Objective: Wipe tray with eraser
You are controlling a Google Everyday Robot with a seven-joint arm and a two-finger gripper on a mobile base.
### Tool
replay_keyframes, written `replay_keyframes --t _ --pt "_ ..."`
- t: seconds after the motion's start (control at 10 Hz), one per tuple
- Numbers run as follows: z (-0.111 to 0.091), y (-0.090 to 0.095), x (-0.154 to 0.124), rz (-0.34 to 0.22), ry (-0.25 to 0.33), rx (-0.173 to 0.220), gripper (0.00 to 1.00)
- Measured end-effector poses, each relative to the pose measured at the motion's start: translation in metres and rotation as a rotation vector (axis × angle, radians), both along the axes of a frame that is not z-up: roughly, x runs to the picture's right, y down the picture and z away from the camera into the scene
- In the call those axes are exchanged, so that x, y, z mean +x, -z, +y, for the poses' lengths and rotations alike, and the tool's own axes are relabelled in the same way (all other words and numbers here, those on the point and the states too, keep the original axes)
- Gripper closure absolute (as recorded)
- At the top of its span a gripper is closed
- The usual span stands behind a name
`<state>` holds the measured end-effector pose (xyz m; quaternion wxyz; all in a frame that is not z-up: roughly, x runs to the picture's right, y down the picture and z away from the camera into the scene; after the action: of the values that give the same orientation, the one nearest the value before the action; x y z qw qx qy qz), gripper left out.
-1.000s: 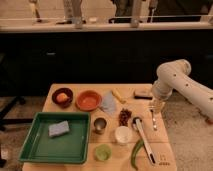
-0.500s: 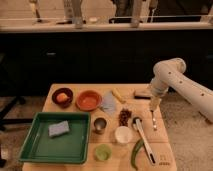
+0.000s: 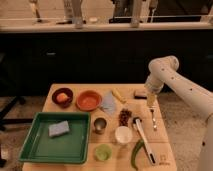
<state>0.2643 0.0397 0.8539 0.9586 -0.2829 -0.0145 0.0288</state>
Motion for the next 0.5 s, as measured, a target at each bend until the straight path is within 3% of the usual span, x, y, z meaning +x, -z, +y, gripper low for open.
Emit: replay_keyframes --t 0.2,0.5 --pt "-0.008 -0.019 -0.003 -0.002 -0.008 -0.017 0.2" --pt "-0.01 -0.035 0.017 0.02 -0.024 -0.044 0.2"
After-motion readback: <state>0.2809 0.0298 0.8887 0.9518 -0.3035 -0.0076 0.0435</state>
